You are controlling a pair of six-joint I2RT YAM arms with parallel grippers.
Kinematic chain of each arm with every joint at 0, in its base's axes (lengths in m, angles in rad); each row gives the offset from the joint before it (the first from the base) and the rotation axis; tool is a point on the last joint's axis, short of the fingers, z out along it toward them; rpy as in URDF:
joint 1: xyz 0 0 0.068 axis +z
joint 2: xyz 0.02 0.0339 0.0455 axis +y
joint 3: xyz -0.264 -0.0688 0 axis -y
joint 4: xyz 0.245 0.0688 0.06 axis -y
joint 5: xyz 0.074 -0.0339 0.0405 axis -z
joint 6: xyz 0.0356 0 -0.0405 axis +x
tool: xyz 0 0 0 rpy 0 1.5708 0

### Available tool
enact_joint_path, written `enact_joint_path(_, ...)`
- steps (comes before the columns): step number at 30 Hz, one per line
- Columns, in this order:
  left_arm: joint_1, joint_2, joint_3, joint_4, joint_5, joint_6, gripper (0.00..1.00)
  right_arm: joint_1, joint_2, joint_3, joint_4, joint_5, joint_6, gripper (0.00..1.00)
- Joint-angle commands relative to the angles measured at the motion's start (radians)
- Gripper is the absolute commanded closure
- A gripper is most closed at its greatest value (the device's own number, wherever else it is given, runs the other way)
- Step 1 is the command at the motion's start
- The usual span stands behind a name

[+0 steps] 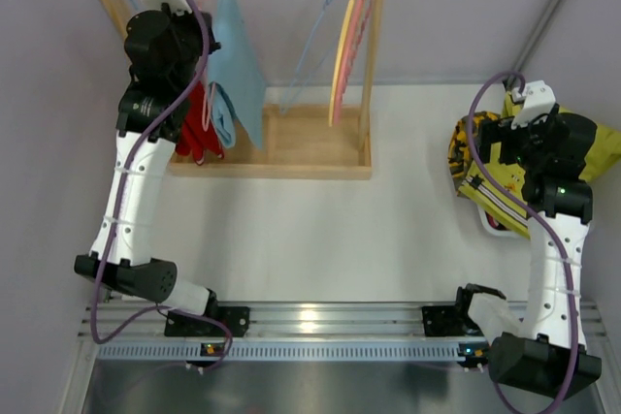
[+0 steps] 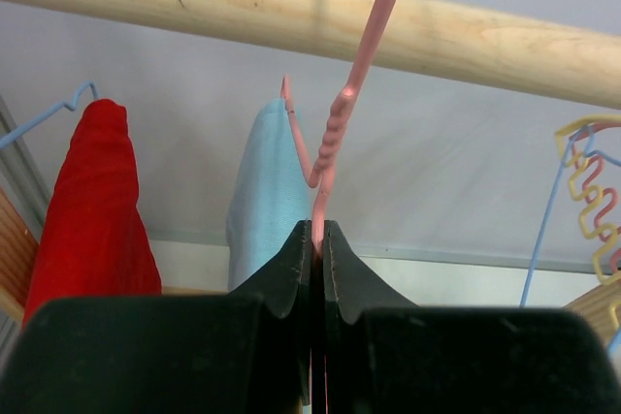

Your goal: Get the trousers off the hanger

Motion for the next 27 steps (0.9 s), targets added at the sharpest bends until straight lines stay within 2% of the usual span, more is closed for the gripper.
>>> enact_joint_path(1,0.001,-0.143,0.002,0.293,0.029,-0.002,1.0,-0.014,-0.027,0.017,0.04,-0.046,0.007,0.01)
enact_joint_path(7,0.001,-0.245,-0.101,0.225,0.061,-0.051,1.0,-0.014,-0.013,0.046,0.036,-0.122,0.024,0.01)
enact_joint_path(9,0.001,-0.275,-0.152,0.199,0.072,-0.079,1.0,-0.015,-0.013,0.065,0.039,-0.193,0.038,0.01)
enact_joint_path(13,0.001,-0.348,-0.235,0.136,0.095,-0.122,1.0,-0.011,-0.053,0.056,0.152,-0.322,0.174,0.01)
enact_joint_path(17,0.001,-0.421,-0.325,0.113,0.101,-0.157,1.0,0.063,-0.058,0.065,0.227,-0.332,0.256,0.01)
enact_joint_path(20,0.001,-0.461,-0.356,0.082,0.095,-0.174,1.0,0.213,-0.067,0.054,0.26,-0.231,0.239,0.01)
enact_joint_path(21,0.001,-0.466,-0.353,0.07,0.092,-0.18,1.0,0.33,-0.07,0.044,0.27,-0.158,0.23,0.01)
enact_joint_path(26,0.001,-0.487,-0.336,0.025,0.102,-0.222,1.0,0.66,-0.023,0.028,0.382,0.053,0.19,0.01)
enact_joint_path(27,0.001,-0.492,-0.333,0.022,0.105,-0.226,1.0,0.776,-0.009,0.033,0.398,0.131,0.176,0.01)
